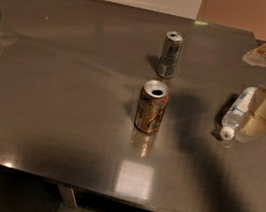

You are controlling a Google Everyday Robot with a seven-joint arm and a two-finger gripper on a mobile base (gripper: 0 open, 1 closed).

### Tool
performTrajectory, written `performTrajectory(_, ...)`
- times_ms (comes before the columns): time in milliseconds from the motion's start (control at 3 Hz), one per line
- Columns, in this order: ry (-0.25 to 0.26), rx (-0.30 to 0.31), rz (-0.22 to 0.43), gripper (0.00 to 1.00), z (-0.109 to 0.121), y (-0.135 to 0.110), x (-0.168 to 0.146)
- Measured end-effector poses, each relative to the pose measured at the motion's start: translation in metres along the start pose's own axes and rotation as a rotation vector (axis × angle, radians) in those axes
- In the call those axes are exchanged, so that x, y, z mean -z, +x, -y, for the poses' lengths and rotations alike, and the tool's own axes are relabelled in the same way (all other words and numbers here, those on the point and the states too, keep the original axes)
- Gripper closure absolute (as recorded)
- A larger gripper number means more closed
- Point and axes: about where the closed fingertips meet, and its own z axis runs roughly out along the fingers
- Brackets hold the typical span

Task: Move orange can near redbull can

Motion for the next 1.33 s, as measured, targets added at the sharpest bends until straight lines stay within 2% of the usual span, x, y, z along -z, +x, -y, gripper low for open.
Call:
performTrajectory(333,-0.065,0.007,0.125,0.00,0.004,-0.023,-0.024)
performTrajectory(667,-0.108,0.008,0.213,0.00,0.003,-0.045,-0.043)
performTrajectory(1333,-0.122,0.028,0.282,0.00,-0.010,-0.082,-0.085)
